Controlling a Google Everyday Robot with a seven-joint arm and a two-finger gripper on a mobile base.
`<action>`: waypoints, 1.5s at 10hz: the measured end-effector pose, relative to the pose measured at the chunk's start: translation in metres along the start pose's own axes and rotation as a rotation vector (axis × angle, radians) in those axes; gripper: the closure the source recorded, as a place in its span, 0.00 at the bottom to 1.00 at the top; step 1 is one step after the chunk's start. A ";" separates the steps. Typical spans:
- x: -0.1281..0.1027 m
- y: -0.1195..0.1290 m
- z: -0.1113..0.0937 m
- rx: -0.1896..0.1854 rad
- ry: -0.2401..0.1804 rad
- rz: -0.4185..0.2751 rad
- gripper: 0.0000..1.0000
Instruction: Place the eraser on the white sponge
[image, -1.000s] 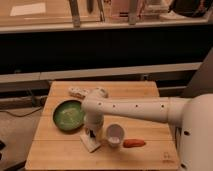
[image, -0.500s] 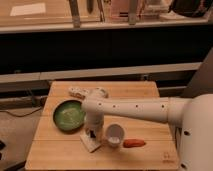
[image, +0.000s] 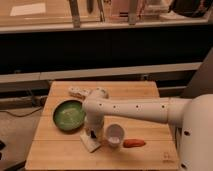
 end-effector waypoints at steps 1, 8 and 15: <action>0.000 0.000 0.000 -0.001 0.001 -0.003 0.94; 0.000 0.004 -0.001 -0.016 0.013 -0.018 0.91; -0.001 0.006 -0.001 -0.026 0.020 -0.031 0.94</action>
